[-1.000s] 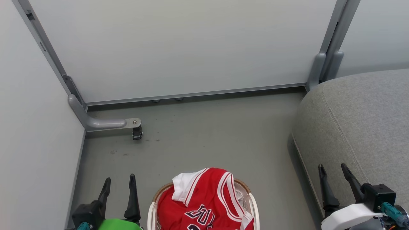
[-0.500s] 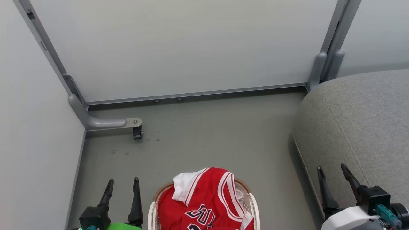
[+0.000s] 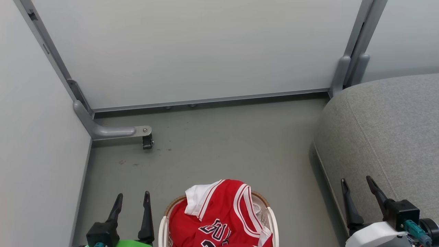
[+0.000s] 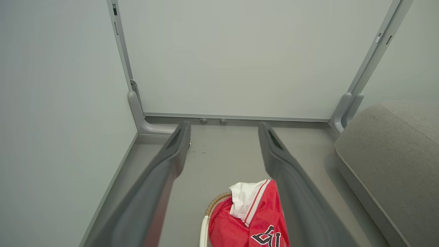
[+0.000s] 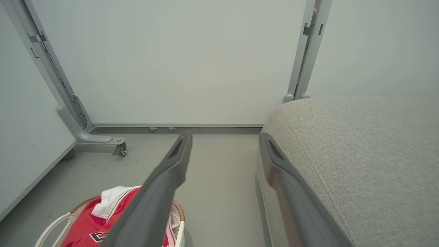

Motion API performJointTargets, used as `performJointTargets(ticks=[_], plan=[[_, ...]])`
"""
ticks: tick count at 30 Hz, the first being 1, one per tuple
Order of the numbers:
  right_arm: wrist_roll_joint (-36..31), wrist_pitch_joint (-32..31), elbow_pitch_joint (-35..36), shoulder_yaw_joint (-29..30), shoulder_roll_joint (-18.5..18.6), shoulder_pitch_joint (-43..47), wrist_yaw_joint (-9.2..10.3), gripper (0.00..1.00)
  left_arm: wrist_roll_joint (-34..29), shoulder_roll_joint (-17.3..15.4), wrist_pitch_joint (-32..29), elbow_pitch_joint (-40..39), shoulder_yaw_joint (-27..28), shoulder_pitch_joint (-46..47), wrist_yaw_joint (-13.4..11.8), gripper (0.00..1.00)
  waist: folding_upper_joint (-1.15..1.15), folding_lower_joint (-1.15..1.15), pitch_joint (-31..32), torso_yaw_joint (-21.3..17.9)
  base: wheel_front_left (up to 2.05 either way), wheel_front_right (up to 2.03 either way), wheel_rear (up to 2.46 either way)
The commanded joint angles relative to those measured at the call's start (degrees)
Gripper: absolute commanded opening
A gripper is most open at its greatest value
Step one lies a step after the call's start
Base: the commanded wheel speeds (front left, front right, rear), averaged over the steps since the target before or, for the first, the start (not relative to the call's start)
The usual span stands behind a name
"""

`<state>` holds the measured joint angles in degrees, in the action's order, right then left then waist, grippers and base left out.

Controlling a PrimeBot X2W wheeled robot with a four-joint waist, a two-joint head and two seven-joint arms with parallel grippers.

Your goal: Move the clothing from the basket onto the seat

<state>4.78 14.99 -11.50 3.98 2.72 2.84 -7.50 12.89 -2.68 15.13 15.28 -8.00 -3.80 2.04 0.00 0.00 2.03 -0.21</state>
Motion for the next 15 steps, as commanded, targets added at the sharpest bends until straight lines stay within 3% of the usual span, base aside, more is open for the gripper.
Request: performJointTargets(ticks=[1, 15], plan=[[0.0, 0.3, 0.0, 0.2, 0.3, 0.4, 0.02, 1.00, -0.2, -0.4, 0.0, 0.2, -0.1, -0.3, -0.1, 1.00, 0.00, 0.00, 0.0, 0.0, 0.00, 0.00, 0.00], [-0.1, 0.3, 0.5, 0.4, 0.3, -0.5, 0.02, 1.00, -1.5, -0.4, 0.0, 0.5, -1.1, 1.6, 0.4, 1.00, 0.00, 0.00, -1.7, -0.3, 0.00, 0.00, 0.00]])
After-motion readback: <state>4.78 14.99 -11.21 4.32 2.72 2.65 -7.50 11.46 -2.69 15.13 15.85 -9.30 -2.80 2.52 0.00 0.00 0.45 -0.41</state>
